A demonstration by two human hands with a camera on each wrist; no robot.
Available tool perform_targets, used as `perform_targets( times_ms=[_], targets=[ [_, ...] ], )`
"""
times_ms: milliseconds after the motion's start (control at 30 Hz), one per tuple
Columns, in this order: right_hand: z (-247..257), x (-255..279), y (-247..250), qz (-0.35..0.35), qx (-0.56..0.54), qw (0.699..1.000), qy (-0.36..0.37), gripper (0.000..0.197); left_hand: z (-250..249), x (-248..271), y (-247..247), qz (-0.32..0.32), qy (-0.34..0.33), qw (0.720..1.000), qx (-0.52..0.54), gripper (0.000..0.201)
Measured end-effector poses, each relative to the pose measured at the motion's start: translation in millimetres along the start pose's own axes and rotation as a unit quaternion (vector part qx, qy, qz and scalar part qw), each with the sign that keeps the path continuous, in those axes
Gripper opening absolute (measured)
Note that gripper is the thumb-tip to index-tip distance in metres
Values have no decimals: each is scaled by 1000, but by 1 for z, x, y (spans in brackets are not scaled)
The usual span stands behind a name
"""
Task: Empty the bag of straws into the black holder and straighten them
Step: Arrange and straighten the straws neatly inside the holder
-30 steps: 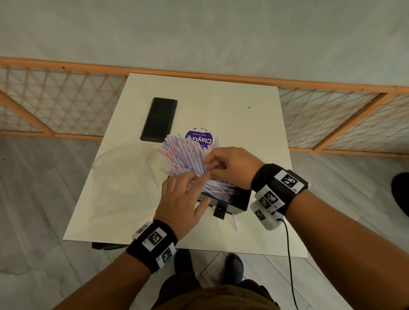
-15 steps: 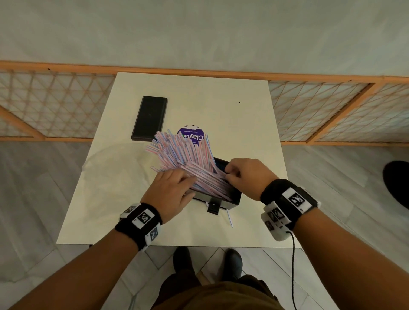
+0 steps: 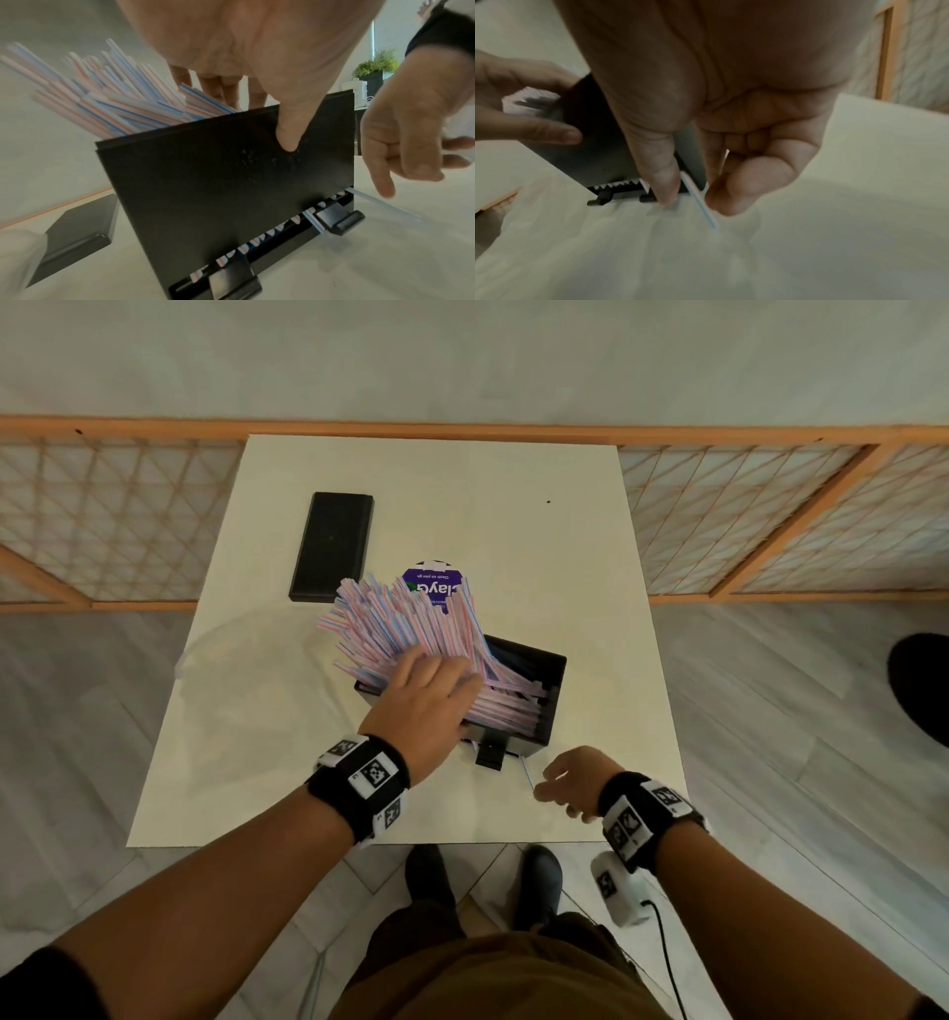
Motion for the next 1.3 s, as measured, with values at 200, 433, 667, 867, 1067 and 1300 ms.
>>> perform_targets(
  times_ms=[200, 433, 667, 867, 1067, 1300],
  targets=[
    [10, -26, -26, -14, -107, 993, -49, 25, -1, 1, -6, 48, 5, 999, -14, 45],
    [10, -22, -29, -65, -65, 995, -33, 21, 2, -2, -11, 46, 25, 999, -13, 41],
    [1, 39, -29, 53, 143, 988, 36, 25, -4, -18, -9, 71, 86, 993, -22, 45],
    [29, 115, 16, -5, 228, 962, 147, 22, 1, -33, -6, 102, 100, 990, 6, 50],
    [86, 131, 82, -130, 298, 925, 197, 24, 15, -18, 15, -19, 97, 992, 84, 46],
    [135, 37, 91, -131, 470, 855, 177, 23, 29, 22, 24, -115, 154, 971, 144, 27]
  ],
)
Point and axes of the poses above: each hand's wrist, its own x-axis away from the middle knuckle, its own y-axis out of the back of the hand, z = x × y, the point moved 2 cm from there along -x, towards the middle knuckle, and after that the axes turned 13 degrees about y, right-handed, at the moved point
